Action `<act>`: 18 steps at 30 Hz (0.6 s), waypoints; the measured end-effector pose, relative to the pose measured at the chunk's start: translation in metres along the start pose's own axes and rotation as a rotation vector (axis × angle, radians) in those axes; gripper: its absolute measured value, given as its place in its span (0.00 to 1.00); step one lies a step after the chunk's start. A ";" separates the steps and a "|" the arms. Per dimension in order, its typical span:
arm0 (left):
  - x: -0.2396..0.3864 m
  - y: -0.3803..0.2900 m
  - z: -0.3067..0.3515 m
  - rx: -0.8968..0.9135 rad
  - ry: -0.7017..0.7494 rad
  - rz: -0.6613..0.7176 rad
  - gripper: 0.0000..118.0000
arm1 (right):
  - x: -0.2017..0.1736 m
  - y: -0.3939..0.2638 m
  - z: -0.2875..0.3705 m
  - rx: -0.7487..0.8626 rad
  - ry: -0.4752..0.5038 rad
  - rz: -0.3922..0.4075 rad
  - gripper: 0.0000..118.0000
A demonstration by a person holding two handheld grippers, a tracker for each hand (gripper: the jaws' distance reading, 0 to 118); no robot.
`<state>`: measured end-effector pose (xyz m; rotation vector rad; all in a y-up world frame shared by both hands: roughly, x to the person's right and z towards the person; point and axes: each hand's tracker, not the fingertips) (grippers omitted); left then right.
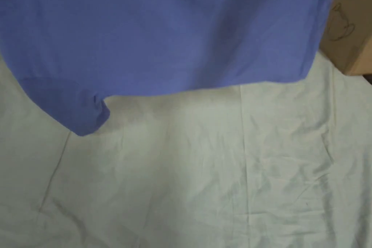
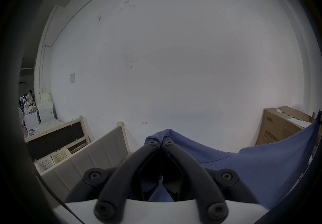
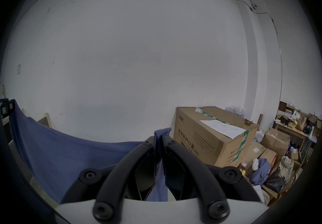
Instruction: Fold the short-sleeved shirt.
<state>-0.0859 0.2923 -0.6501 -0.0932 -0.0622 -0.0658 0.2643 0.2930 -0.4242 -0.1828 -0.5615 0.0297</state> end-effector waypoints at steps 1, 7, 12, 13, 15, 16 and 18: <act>0.004 0.000 -0.006 0.016 0.012 0.013 0.00 | 0.001 -0.001 0.001 0.000 -0.006 0.008 0.04; 0.023 -0.021 -0.038 0.093 0.051 0.123 0.00 | -0.013 -0.001 -0.082 0.018 -0.031 -0.033 0.04; 0.038 -0.047 -0.047 0.148 0.103 0.086 0.00 | -0.022 -0.022 -0.096 0.045 -0.059 -0.024 0.04; 0.039 -0.055 -0.047 0.140 0.105 0.066 0.00 | -0.023 -0.027 -0.099 0.044 -0.062 -0.028 0.04; 0.041 -0.073 -0.051 0.106 0.084 0.039 0.00 | -0.024 -0.042 -0.105 0.005 -0.061 -0.020 0.04; 0.041 -0.085 -0.053 0.081 0.078 0.038 0.00 | -0.024 -0.051 -0.108 -0.015 -0.058 -0.017 0.04; 0.039 -0.112 -0.058 0.024 0.059 0.048 0.00 | -0.024 -0.072 -0.113 -0.051 -0.055 -0.024 0.04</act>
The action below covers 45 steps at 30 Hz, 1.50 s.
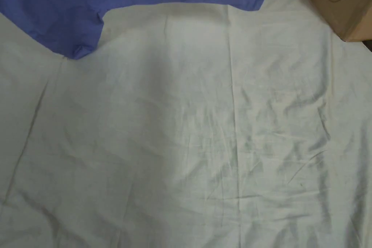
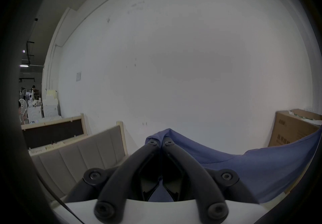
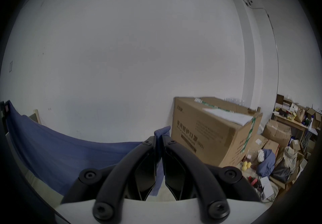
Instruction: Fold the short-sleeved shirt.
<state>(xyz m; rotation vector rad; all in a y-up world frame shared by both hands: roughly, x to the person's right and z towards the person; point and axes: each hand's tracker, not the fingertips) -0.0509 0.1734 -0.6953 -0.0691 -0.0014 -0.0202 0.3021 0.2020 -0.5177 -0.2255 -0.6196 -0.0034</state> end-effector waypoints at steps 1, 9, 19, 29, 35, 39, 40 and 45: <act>-0.001 -0.013 -0.001 -0.030 -0.006 -0.007 0.00 | 0.001 -0.012 -0.004 -0.026 0.001 -0.015 0.04; -0.022 -0.138 0.012 -0.258 -0.090 -0.114 0.00 | 0.010 -0.134 -0.018 -0.254 0.024 -0.026 0.04; -0.093 -0.265 0.118 -0.454 -0.198 -0.048 0.00 | 0.049 -0.294 0.058 -0.455 0.104 -0.094 0.04; -0.154 -0.394 0.288 -0.682 -0.241 -0.007 0.00 | 0.108 -0.422 0.175 -0.605 0.157 -0.057 0.04; -0.172 -0.428 0.359 -0.738 -0.238 -0.059 0.00 | 0.140 -0.451 0.233 -0.641 0.181 -0.077 0.04; -0.178 -0.432 0.382 -0.811 -0.243 -0.063 0.00 | 0.155 -0.467 0.265 -0.672 0.175 -0.100 0.04; -0.180 -0.432 0.386 -0.820 -0.234 -0.039 0.00 | 0.159 -0.471 0.271 -0.675 0.177 -0.113 0.04; -0.190 -0.429 0.390 -0.859 -0.203 0.076 0.57 | 0.168 -0.485 0.293 -0.689 0.137 -0.183 0.27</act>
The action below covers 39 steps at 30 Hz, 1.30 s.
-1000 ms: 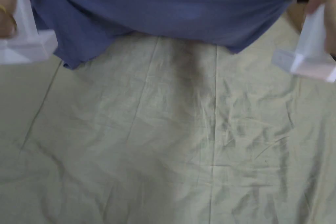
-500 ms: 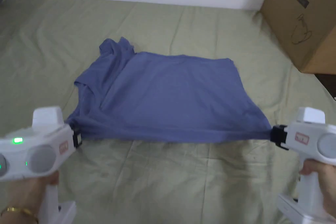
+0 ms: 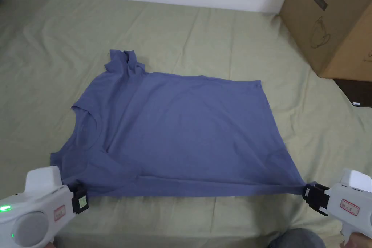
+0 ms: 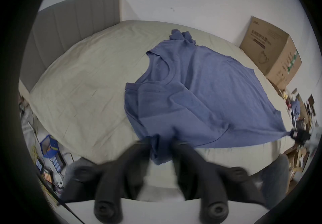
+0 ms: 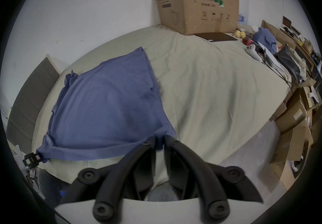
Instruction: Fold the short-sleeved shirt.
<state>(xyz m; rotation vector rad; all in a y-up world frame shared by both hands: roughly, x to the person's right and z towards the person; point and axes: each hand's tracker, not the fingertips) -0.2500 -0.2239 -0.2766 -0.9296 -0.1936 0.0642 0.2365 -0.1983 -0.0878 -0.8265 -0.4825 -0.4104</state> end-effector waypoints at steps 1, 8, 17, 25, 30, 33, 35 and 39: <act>-0.004 0.003 0.004 0.008 -0.004 0.023 0.76 | 0.001 -0.001 0.003 0.002 -0.020 0.023 0.52; -0.029 0.036 0.064 0.255 -0.035 0.124 1.00 | -0.006 0.016 0.053 0.184 -0.084 0.242 0.91; 0.007 0.054 0.117 0.618 0.028 -0.104 1.00 | -0.064 0.026 0.116 0.516 0.071 0.237 0.93; 0.020 0.049 0.123 0.699 0.041 -0.175 0.24 | -0.104 0.019 0.122 0.564 0.134 0.244 0.29; 0.008 0.049 0.121 0.660 0.013 -0.141 0.00 | -0.112 0.018 0.124 0.565 0.142 0.246 0.00; 0.003 0.049 0.119 0.650 0.020 -0.143 0.00 | -0.112 0.020 0.124 0.563 0.138 0.249 0.00; 0.004 0.050 0.120 0.633 0.018 -0.139 0.00 | -0.112 0.021 0.124 0.558 0.129 0.247 0.00; 0.000 0.054 0.116 0.587 0.015 -0.119 0.00 | -0.110 0.023 0.121 0.541 0.128 0.231 0.00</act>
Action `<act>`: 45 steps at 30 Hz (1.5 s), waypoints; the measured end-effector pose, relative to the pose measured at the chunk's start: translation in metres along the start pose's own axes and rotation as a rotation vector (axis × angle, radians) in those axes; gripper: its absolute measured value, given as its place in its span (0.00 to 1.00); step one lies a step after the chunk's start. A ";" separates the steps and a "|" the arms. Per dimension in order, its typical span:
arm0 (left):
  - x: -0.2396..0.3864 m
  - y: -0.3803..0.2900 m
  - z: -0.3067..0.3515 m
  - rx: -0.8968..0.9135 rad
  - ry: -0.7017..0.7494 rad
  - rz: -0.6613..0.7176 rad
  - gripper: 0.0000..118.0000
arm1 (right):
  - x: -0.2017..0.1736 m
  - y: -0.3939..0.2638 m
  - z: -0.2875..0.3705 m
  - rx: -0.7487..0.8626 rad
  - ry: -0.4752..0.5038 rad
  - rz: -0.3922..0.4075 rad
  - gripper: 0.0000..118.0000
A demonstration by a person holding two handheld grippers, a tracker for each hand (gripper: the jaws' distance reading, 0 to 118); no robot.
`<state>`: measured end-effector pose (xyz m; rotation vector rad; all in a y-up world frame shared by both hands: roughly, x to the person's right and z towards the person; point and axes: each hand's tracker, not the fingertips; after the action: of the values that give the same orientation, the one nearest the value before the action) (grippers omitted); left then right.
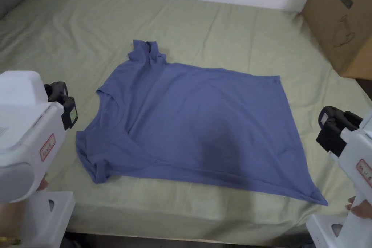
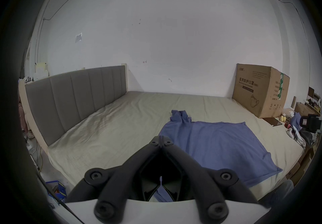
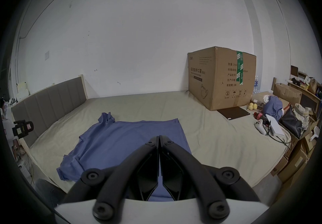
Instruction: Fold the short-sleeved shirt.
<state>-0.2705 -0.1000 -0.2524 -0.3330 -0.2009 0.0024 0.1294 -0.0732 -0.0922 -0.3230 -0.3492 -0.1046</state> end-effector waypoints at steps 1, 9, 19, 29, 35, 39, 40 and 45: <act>-0.002 -0.001 -0.005 -0.049 -0.009 0.007 0.00 | 0.001 0.000 -0.002 -0.005 -0.001 0.002 0.00; -0.012 -0.032 -0.048 -0.379 -0.128 0.040 1.00 | 0.006 -0.013 -0.016 -0.058 -0.016 -0.002 0.00; 0.007 -0.102 -0.080 -0.685 -0.073 -0.082 0.91 | 0.009 -0.027 -0.030 -0.119 -0.037 -0.002 0.00; 0.013 -0.123 -0.094 -0.713 -0.101 -0.003 0.02 | 0.016 -0.041 -0.031 -0.166 -0.066 -0.012 0.00; 0.002 -0.100 -0.070 -0.614 -0.120 0.091 0.01 | 0.033 -0.046 -0.035 -0.280 -0.098 -0.022 0.00; 0.000 -0.081 -0.058 -0.556 -0.133 0.130 0.01 | 0.056 -0.051 -0.050 -0.403 -0.142 -0.037 0.25; 0.001 -0.079 -0.057 -0.551 -0.135 0.133 0.01 | 0.062 -0.055 -0.055 -0.428 -0.121 -0.046 0.53; 0.002 -0.076 -0.055 -0.541 -0.136 0.131 0.01 | 0.077 -0.082 -0.081 -0.617 -0.133 0.008 0.96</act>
<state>-0.2597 -0.1896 -0.2787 -0.8867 -0.3135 0.1019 0.2139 -0.1808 -0.1132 -0.9449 -0.4432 -0.1832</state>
